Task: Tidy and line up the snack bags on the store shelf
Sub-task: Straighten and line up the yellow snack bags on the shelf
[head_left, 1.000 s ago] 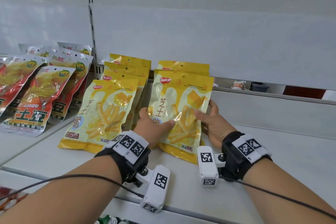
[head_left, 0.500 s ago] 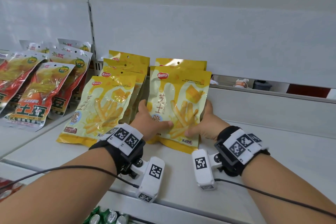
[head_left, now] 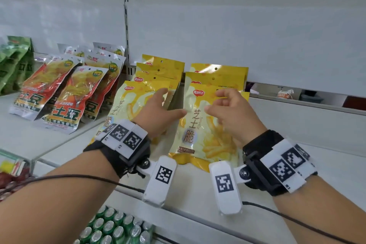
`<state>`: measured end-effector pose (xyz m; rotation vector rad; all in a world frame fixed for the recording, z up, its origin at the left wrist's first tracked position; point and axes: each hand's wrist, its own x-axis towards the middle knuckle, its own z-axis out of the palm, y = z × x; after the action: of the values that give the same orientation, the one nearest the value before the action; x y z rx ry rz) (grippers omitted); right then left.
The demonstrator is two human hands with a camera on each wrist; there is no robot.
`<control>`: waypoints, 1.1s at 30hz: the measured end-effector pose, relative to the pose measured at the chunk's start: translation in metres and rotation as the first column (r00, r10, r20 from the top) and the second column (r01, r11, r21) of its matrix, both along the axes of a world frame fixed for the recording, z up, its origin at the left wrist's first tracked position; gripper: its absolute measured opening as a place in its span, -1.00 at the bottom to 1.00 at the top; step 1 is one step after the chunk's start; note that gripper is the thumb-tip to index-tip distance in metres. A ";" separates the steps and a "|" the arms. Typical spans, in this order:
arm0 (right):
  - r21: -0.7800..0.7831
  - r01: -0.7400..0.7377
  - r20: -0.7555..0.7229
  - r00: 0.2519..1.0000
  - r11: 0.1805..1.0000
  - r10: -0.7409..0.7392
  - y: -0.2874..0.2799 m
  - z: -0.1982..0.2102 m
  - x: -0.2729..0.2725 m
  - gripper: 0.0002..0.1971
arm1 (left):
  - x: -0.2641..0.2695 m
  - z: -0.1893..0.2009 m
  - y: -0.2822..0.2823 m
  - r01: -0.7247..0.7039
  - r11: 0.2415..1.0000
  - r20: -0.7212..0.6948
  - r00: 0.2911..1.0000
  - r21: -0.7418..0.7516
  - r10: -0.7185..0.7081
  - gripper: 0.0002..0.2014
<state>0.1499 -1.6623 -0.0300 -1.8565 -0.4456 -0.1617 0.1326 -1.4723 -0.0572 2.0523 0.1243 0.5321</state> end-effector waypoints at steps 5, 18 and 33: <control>-0.113 -0.313 -0.309 0.913 0.943 0.266 0.061 -0.008 -0.009 -0.87 | -0.006 0.007 0.079 -0.088 0.996 -0.098 0.991 0.024 0.090 -0.27; -0.653 -0.352 -0.333 0.929 0.671 0.163 0.159 -0.025 -0.009 -0.79 | -0.009 -0.022 0.179 0.201 0.898 -0.505 0.862 0.390 0.026 0.25; -0.751 -0.183 -0.241 0.971 0.635 -0.005 0.175 -0.025 -0.002 -0.74 | 0.024 -0.030 0.175 0.197 0.936 -0.317 0.943 0.291 -0.100 0.29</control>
<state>0.1482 -1.4868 -0.0554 -2.6595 -0.4892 0.3768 0.1570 -1.2972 -0.0876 2.4284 0.0602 0.1471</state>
